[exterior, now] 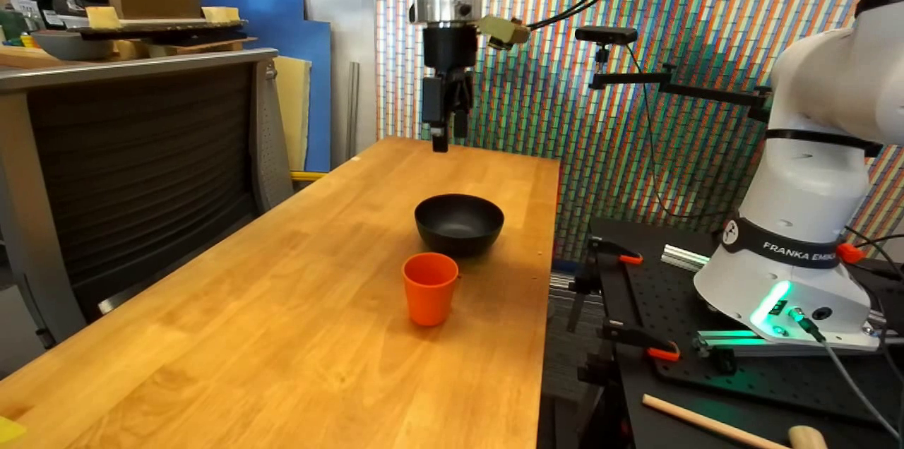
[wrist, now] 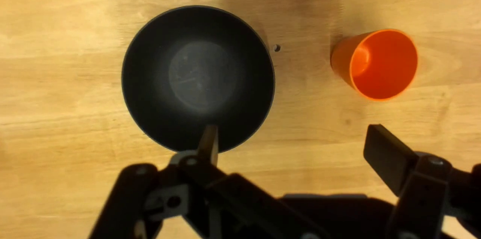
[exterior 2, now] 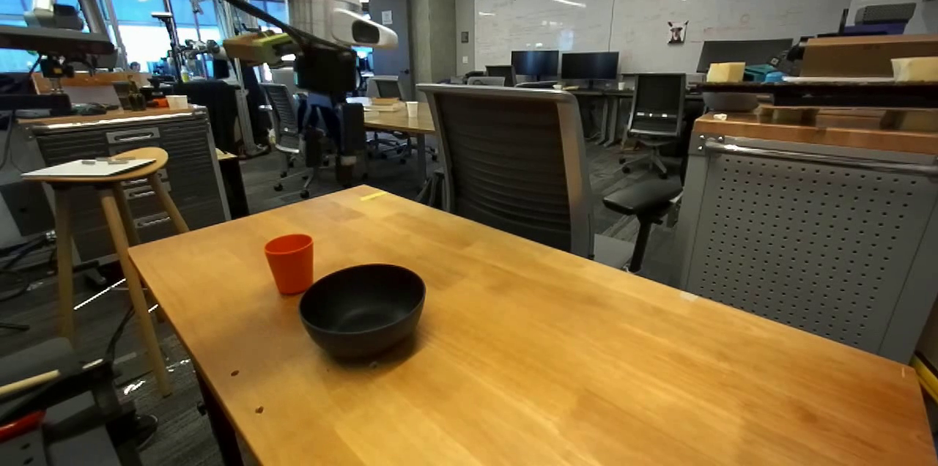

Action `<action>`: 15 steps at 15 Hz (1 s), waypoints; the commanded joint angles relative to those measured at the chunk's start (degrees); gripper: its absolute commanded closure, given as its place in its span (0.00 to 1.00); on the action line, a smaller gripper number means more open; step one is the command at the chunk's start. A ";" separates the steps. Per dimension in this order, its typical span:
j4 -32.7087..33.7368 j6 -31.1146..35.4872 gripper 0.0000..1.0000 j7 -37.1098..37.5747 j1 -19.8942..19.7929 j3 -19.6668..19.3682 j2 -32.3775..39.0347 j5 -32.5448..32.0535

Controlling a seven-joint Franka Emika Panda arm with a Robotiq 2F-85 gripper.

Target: Place the orange cup inside the black bowl

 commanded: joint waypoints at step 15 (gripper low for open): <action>6.20 -5.69 0.00 4.86 6.89 4.39 11.13 5.12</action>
